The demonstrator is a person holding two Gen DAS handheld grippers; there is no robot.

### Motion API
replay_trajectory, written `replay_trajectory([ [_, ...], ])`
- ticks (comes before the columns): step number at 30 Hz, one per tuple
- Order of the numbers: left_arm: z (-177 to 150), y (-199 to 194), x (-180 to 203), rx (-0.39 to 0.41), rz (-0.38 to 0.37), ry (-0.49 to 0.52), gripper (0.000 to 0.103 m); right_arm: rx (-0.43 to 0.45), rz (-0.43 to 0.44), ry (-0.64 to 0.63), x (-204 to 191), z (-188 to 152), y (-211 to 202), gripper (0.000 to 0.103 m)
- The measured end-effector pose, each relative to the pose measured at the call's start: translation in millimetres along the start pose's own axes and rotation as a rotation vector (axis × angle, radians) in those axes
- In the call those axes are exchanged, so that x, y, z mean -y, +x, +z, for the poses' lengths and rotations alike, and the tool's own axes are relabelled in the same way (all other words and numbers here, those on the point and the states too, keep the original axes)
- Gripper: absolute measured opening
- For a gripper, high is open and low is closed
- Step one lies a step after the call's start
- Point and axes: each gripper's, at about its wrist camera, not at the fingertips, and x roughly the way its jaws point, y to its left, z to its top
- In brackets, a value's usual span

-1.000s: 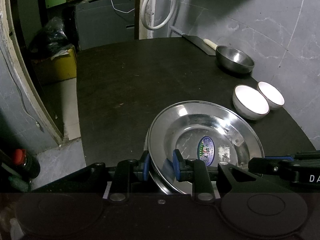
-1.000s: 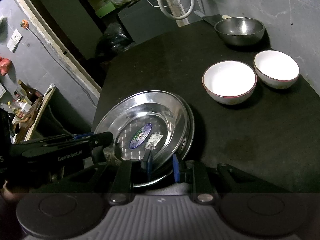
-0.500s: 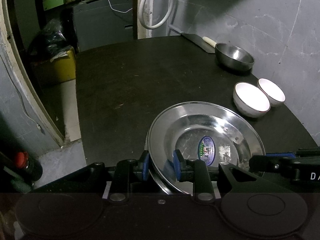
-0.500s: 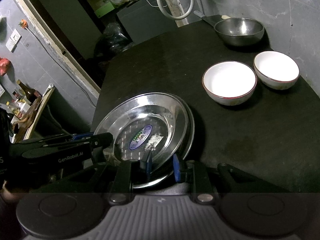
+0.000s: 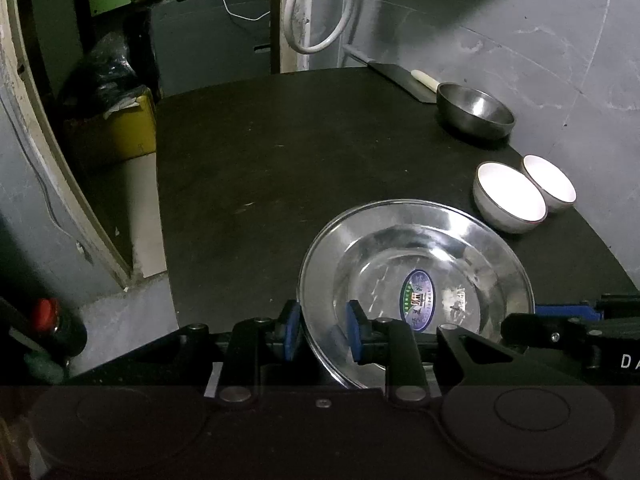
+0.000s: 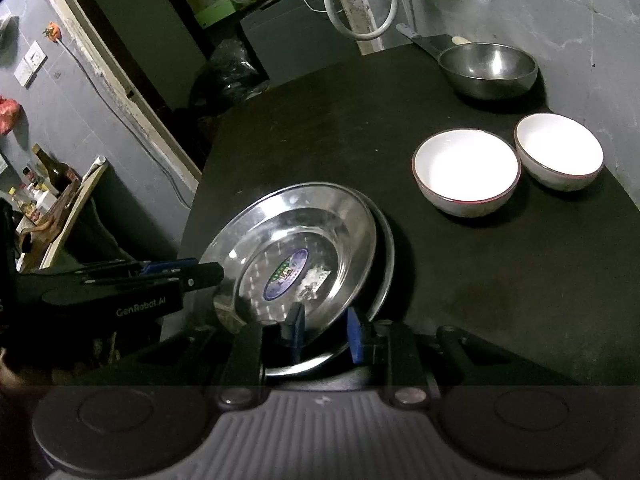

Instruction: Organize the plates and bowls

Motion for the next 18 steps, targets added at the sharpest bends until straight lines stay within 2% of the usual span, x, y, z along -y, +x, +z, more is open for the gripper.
replay_trajectory([
  [9, 0.9, -0.5, 1.2, -0.006, 0.0, -0.008, 0.029, 0.007, -0.018, -0.025, -2.6, -0.7, -0.7, 0.032],
  [11, 1.5, -0.4, 1.4, -0.007, 0.001, -0.01, 0.031, 0.011, -0.029, -0.035, -3.5, -1.1, -1.2, 0.038],
  [14, 3.9, -0.3, 1.8, -0.004, 0.001, -0.017, 0.041, 0.019, -0.04, -0.053, -4.4, -0.4, -2.4, 0.043],
  [17, 7.1, -1.5, 2.1, 0.008, 0.006, -0.022, 0.06, 0.026, -0.05, -0.067, -4.1, 0.7, -3.0, 0.05],
  [18, 8.2, -2.1, 2.3, 0.015, 0.007, -0.024, 0.071, 0.028, -0.052, -0.067, -3.2, 1.4, -2.9, 0.053],
])
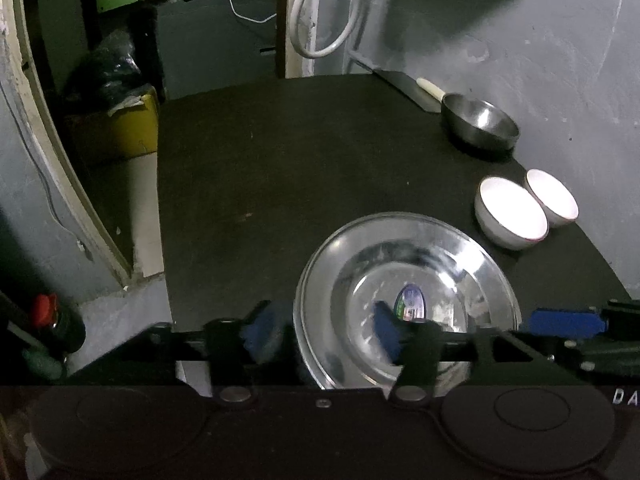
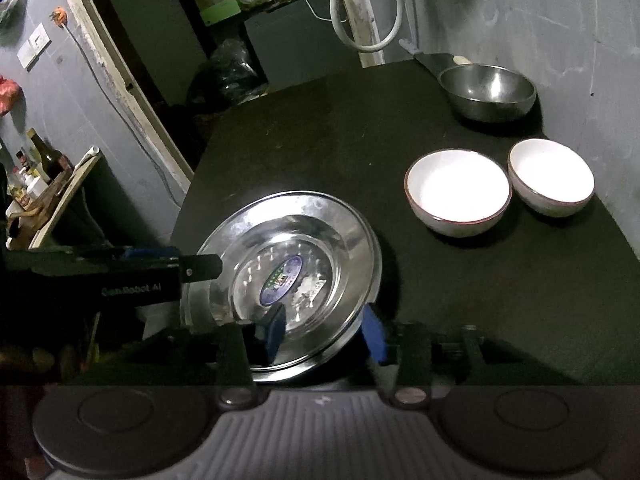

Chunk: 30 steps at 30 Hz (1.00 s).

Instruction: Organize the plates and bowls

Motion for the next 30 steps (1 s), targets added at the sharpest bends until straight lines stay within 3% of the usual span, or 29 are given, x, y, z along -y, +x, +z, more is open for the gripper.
replay_trajectory([
  [4, 7, -1, 0, 0.026, 0.007, -0.02, 0.097, 0.019, -0.014, 0.009, 6, 2, -2, 0.072],
  [8, 19, 5, -1, 0.029, 0.025, -0.045, 0.102, 0.076, -0.018, 0.046, 20, 4, -8, 0.096],
  [10, 26, 10, -2, 0.026, 0.029, -0.052, 0.102, 0.108, -0.028, 0.065, 28, 6, -10, 0.103],
  [13, 41, 21, -2, 0.014, 0.022, -0.054, 0.102, 0.155, -0.052, 0.093, 43, 12, -13, 0.103],
  [24, 130, 73, 31, 0.155, -0.134, -0.092, 0.102, 0.264, -0.175, 0.164, 100, 68, 9, 0.102],
  [30, 183, 128, 68, 0.122, -0.176, -0.05, 0.102, 0.328, -0.259, 0.217, 124, 108, 40, 0.092],
])
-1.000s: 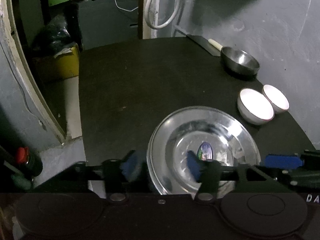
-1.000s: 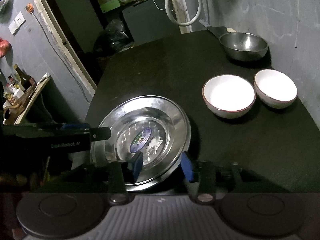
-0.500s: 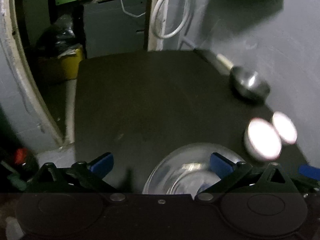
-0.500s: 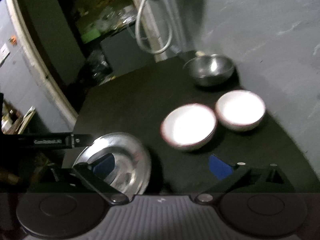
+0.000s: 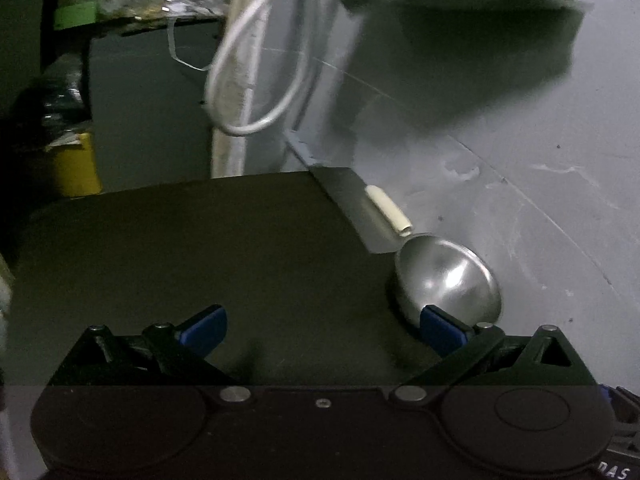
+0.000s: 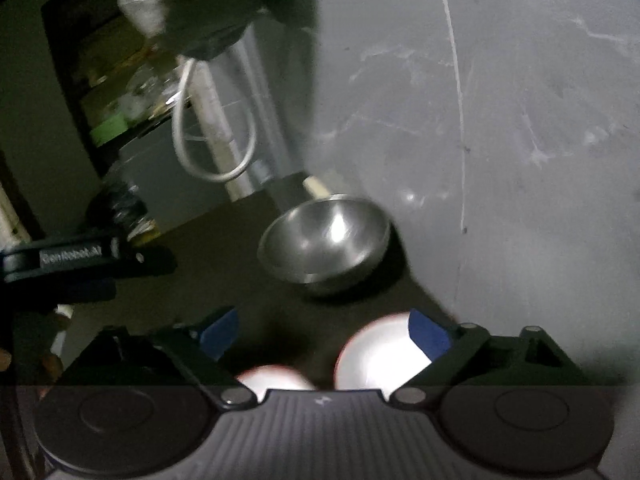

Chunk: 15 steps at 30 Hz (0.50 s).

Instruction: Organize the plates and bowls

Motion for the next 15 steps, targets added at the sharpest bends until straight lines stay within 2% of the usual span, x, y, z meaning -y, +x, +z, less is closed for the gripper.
replay_trajectory([
  [4, 15, 31, 22, -0.019, 0.002, 0.063, 0.102, 0.009, -0.034, 0.043, 4, 15, 29, 0.09],
  [7, 18, 47, 30, -0.033, -0.013, 0.071, 0.102, 0.0, -0.054, 0.05, 8, 19, 48, 0.08],
  [11, 19, 64, 38, -0.055, 0.014, 0.083, 0.102, -0.026, -0.085, 0.041, 9, 21, 69, 0.068],
  [13, 20, 69, 43, -0.05, 0.035, 0.105, 0.098, -0.033, -0.088, 0.044, 10, 22, 75, 0.064],
  [15, 20, 75, 46, -0.065, 0.023, 0.111, 0.092, -0.037, -0.094, 0.04, 11, 21, 77, 0.06],
])
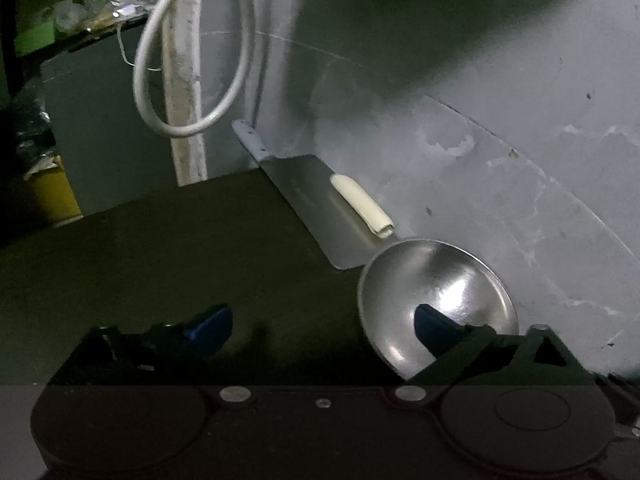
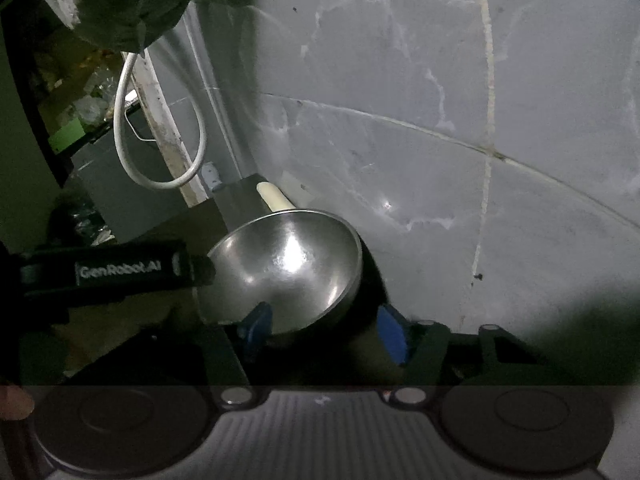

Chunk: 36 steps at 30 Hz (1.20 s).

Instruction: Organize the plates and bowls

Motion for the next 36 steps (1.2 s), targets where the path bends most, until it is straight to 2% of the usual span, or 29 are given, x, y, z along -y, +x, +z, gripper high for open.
replay_trajectory([
  [5, 1, 11, 2, -0.044, -0.051, -0.022, 0.07, -0.016, 0.005, -0.007, 0, 4, 4, 0.048],
  [10, 0, 21, 1, -0.082, -0.121, -0.046, 0.027, -0.026, 0.021, -0.017, 3, 7, 4, 0.037],
  [13, -2, 23, -3, -0.074, -0.147, -0.09, 0.016, -0.022, 0.019, -0.021, 4, 7, 3, 0.035],
  [16, -4, 19, -10, -0.065, -0.167, -0.122, 0.013, -0.02, 0.028, -0.012, 8, 5, 1, 0.028],
  [26, -13, -37, -16, 0.036, -0.175, -0.092, 0.013, 0.06, 0.099, -0.046, 1, -1, -43, 0.026],
  [36, -42, -108, -15, 0.105, -0.186, -0.069, 0.013, 0.108, 0.172, -0.095, -3, -14, -113, 0.025],
])
